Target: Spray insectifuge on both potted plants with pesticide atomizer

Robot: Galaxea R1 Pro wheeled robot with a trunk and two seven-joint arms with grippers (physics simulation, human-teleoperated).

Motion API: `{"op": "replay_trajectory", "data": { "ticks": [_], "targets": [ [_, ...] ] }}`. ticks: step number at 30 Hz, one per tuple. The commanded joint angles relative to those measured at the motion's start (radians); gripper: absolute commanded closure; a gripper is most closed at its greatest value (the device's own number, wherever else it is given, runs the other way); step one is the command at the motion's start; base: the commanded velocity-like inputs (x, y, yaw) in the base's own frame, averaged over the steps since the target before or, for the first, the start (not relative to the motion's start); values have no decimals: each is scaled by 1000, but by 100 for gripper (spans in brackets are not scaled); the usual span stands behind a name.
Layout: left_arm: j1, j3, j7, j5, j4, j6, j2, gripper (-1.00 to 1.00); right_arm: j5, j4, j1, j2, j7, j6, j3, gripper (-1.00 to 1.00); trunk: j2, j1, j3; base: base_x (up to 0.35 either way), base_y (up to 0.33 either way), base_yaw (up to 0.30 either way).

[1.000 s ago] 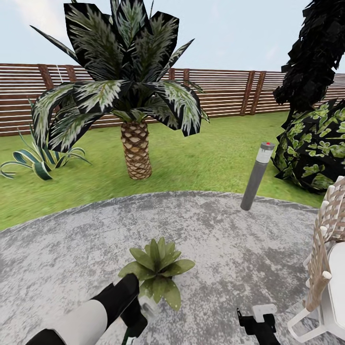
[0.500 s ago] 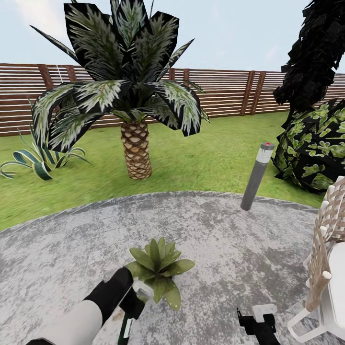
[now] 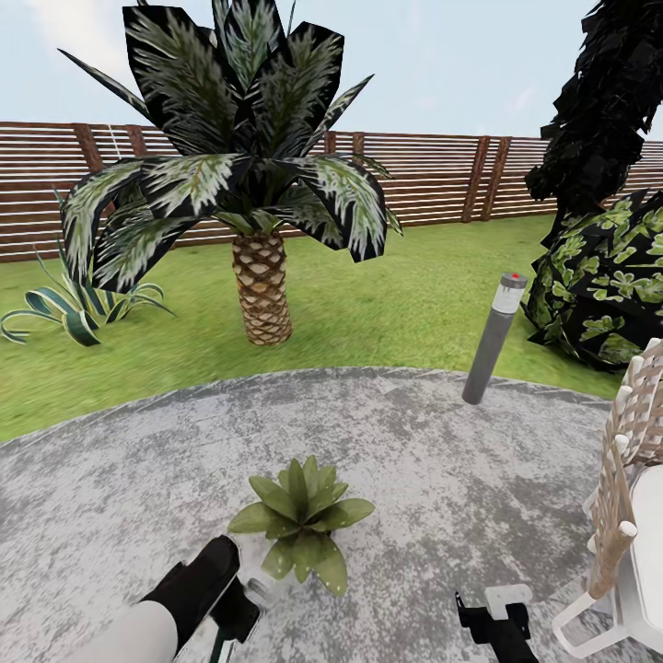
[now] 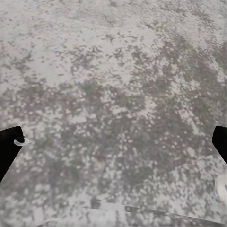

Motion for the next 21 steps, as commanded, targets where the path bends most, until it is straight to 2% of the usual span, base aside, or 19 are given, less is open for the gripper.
{"op": "replay_trajectory", "data": {
  "ticks": [1, 6, 8, 9, 15, 21],
  "targets": [
    [1, -4, -9, -5, -2, 3, 5, 100, -7, 0, 0, 0, -3, -2, 9, -100, 0, 0, -1, 0, 0, 0],
    [-3, 0, -7, -1, -32, 7, -5, 100, -7, 0, 0, -1, -3, -2, 9, -100, 0, 0, -1, 0, 0, 0],
    [-7, 1, -12, 1, -124, 17, -17, 100, -7, 0, 0, -1, -3, -2, 9, -100, 0, 0, -1, 0, 0, 0],
    [-9, 1, -12, 1, -142, 21, -21, 100, -7, 0, 0, -1, -3, -2, 9, -100, 0, 0, -1, 0, 0, 0],
    [-15, 2, -14, 1, -162, 36, -22, 100, -7, 0, 0, -1, -3, -2, 9, -100, 0, 0, -1, 0, 0, 0],
    [-14, 6, -15, 0, -161, 38, -6, 100, -7, 0, 0, 0, -3, -2, 9, -100, 0, 0, -1, 0, 0, 0]
  ]
}}
